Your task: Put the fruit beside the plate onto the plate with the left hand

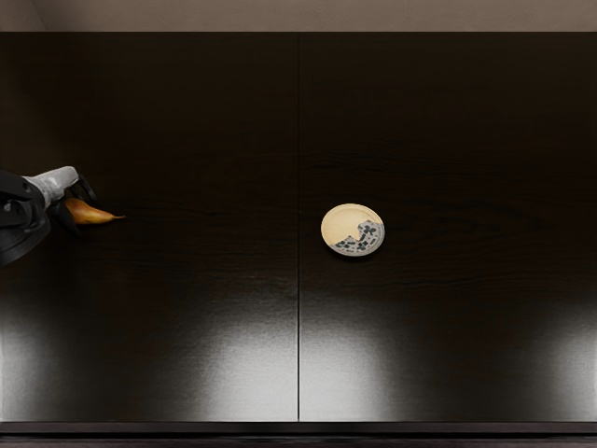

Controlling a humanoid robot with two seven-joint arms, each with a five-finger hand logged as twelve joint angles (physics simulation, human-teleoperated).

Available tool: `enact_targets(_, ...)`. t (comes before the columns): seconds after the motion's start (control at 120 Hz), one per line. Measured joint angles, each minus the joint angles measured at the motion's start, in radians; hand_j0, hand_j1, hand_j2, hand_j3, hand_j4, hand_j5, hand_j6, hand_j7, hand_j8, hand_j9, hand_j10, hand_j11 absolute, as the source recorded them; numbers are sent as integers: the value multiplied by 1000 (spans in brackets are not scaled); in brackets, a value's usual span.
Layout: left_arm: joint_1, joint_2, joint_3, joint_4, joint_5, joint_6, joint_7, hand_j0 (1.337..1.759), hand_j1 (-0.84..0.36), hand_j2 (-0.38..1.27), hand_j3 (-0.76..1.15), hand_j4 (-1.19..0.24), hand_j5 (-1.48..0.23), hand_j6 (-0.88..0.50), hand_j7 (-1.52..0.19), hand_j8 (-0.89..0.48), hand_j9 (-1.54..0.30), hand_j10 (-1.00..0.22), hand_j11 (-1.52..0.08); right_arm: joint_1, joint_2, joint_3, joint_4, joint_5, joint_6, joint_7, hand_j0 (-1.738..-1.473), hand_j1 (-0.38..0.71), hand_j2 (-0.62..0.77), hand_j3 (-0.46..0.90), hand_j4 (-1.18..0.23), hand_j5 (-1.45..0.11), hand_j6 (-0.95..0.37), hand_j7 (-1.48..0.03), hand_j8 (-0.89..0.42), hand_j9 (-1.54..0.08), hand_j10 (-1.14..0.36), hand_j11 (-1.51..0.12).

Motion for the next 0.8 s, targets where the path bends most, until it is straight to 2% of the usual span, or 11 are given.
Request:
enact_targets(0.208,1,0,2,0,-2,1,0,1658,-321,149,0,-574,-734,-549,-740,-554,-743,-569,-743,0,0,0,0,0,0,0,-1658,-339,-2,0,-8,-10,-8,-10,-8,-10,-8,-10)
enact_targets(0.342,2,-2,3,0,-2,1,0,1657,-324,203,0,-609,-765,-564,-780,-565,-785,-598,-785,0,0,0,0,0,0,0,-1658,-339,-2,0,-8,-10,-8,-10,-8,-10,-8,-10)
enact_targets(0.592,2,-6,1,1,-5,-3,1,1655,-304,161,0,-653,-776,-558,-807,-565,-823,-627,-821,0,0,0,0,0,0,0,-1658,-340,-2,0,-8,-10,-8,-10,-8,-10,-8,-10)
enact_targets(0.667,0,-6,0,0,-7,-25,2,1658,-318,148,-15,-682,-833,-537,-868,-541,-893,-670,-891,0,0,0,0,0,0,0,-1658,-340,-2,0,-8,-10,-8,-10,-8,-10,-8,-10)
enact_targets(0.767,0,-5,-1,2,-8,-40,3,1662,-323,36,109,-644,-862,-485,-914,-464,-971,-708,-969,0,0,0,0,0,0,0,-1658,-340,-2,0,-8,-10,-8,-10,-8,-10,-8,-10)
enact_targets(0.8,-1,-5,-1,2,-9,-43,3,1665,-324,62,61,-639,-870,-480,-926,-454,-990,-717,-989,0,0,0,0,0,0,0,-1658,-340,-2,0,-8,-10,-8,-10,-8,-10,-8,-10)
